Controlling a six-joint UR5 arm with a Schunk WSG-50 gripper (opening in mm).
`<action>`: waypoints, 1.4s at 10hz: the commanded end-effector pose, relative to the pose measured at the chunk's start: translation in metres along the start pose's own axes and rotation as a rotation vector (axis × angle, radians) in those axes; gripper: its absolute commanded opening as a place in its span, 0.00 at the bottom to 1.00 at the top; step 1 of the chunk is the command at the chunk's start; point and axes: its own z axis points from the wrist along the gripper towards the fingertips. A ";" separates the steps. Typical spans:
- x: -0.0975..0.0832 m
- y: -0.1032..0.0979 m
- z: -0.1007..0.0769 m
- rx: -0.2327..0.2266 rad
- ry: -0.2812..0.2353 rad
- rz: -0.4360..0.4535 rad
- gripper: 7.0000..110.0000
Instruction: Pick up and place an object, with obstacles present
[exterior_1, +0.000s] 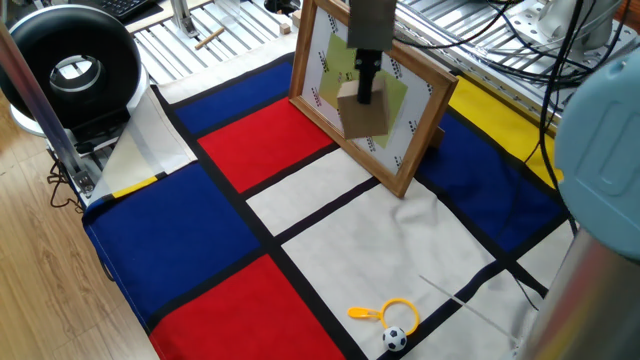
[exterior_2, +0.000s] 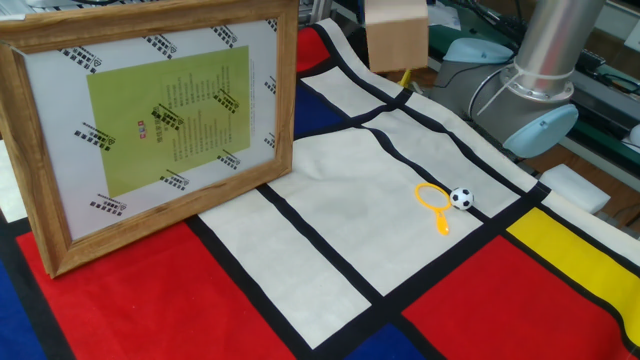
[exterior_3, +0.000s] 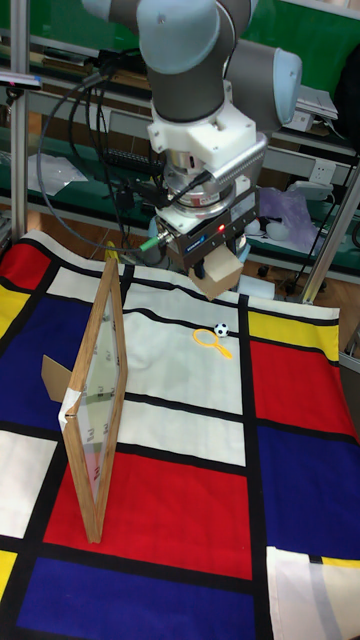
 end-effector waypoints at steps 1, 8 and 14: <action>-0.014 -0.002 0.017 0.010 -0.023 -0.002 0.00; -0.042 -0.020 0.058 0.101 -0.060 0.021 0.00; -0.044 -0.025 0.077 0.097 -0.053 0.026 0.00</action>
